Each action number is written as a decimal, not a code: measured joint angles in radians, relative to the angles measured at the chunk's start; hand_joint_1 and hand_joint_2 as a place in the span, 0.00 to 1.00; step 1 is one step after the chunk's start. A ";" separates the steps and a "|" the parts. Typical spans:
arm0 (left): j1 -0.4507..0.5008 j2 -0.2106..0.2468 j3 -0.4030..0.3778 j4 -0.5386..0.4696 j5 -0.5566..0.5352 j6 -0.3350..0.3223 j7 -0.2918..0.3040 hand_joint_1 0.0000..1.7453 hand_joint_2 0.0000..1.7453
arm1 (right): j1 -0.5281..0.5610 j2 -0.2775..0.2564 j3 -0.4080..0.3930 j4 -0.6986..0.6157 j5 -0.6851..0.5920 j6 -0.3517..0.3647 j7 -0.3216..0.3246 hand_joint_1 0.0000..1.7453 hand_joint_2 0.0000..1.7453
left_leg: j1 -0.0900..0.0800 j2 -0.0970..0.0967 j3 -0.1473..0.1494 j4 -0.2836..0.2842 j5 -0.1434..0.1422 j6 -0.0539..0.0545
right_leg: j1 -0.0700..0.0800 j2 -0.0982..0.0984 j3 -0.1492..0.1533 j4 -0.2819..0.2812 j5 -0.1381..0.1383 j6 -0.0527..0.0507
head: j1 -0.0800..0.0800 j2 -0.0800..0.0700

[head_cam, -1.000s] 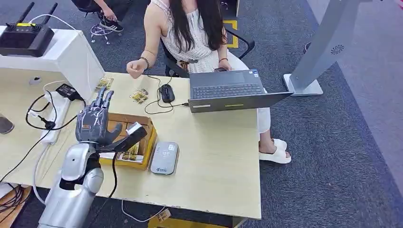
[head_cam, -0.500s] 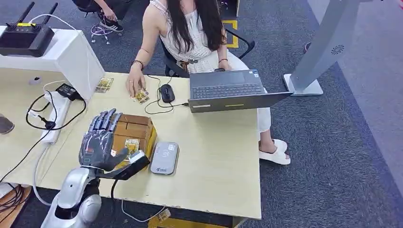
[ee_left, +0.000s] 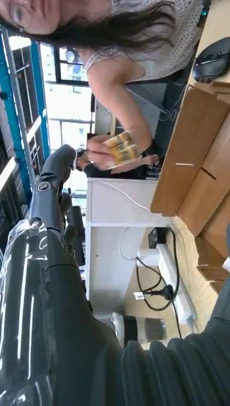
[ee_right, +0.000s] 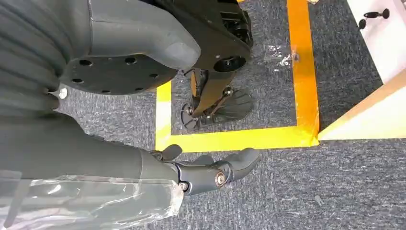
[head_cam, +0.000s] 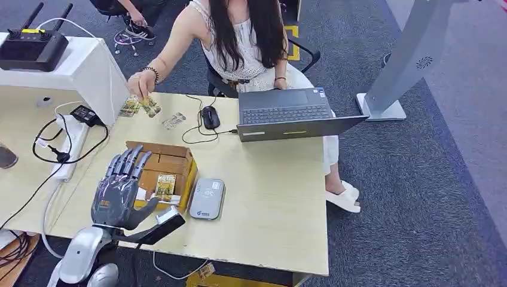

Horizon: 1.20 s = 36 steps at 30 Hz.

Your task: Pass the card to the sensor for recognition and then transmit it.

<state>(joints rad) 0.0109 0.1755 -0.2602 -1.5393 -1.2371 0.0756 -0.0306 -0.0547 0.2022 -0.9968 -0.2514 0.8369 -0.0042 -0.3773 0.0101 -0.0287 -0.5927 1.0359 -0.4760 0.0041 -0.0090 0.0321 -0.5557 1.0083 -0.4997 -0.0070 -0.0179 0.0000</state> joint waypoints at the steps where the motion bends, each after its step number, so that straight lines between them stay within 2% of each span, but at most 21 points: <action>1: 0.003 0.004 -0.004 -0.005 0.000 -0.005 0.005 0.00 1.00 | 0.000 0.000 -0.002 0.000 0.001 0.000 0.000 0.00 1.00 | 0.000 0.000 0.000 0.000 0.000 0.000 | 0.000 0.000 0.000 0.000 0.000 0.000 | 0.000 0.000; 8: 0.011 0.015 -0.010 -0.006 -0.015 -0.012 0.028 0.00 1.00 | 0.000 0.000 -0.013 -0.002 0.012 0.000 -0.002 0.00 1.00 | 0.000 0.000 0.000 0.000 0.000 0.000 | 0.000 0.000 0.000 0.000 0.000 0.000 | 0.000 0.000; 36: 0.028 0.019 -0.013 -0.006 -0.021 -0.011 0.028 0.00 1.00 | 0.000 0.000 -0.021 -0.003 0.019 0.000 0.000 0.00 1.00 | 0.000 0.000 0.000 0.000 0.000 0.000 | 0.000 0.000 0.000 0.000 0.000 0.000 | 0.000 0.000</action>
<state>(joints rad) 0.0384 0.1946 -0.2728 -1.5450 -1.2577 0.0641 -0.0023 -0.0548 0.2018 -1.0178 -0.2544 0.8557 -0.0046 -0.3773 0.0101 -0.0287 -0.5928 1.0359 -0.4760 0.0041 -0.0089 0.0321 -0.5558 1.0083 -0.4997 -0.0070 -0.0179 0.0000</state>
